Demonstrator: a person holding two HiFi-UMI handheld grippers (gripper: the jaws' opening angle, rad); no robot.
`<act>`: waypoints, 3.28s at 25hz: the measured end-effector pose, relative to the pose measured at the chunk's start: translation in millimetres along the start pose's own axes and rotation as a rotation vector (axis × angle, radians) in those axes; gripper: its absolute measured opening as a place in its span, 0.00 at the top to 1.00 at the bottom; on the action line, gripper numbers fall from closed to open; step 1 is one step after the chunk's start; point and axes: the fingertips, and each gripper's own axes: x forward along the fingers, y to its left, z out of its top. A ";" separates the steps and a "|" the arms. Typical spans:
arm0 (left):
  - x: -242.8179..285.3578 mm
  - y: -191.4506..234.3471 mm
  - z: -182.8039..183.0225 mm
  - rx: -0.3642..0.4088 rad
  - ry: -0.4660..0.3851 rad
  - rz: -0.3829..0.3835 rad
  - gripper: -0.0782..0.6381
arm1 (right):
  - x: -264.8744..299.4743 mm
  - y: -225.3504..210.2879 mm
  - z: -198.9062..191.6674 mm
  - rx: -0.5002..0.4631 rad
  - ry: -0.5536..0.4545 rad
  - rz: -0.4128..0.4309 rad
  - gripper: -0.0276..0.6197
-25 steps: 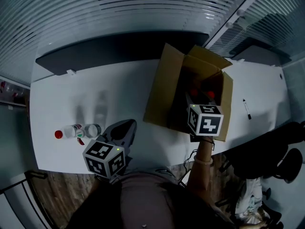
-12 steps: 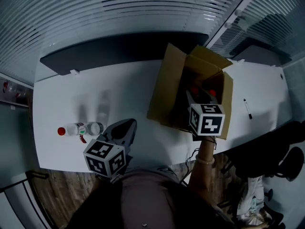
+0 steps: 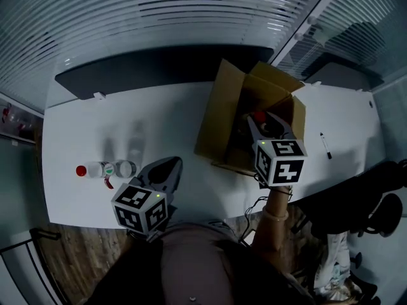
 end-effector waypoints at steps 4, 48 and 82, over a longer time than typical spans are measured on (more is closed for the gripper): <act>-2.4 -7.9 0.5 0.005 -0.011 -0.014 0.88 | -15.7 2.2 13.8 -0.035 -0.037 0.002 0.69; -65.2 -85.6 -46.5 0.060 -0.108 -0.064 0.88 | -227.7 84.9 60.9 -0.168 -0.407 0.210 0.69; -141.0 -130.7 -130.2 -0.027 -0.172 0.133 0.88 | -264.9 109.1 -45.9 -0.187 -0.305 0.337 0.69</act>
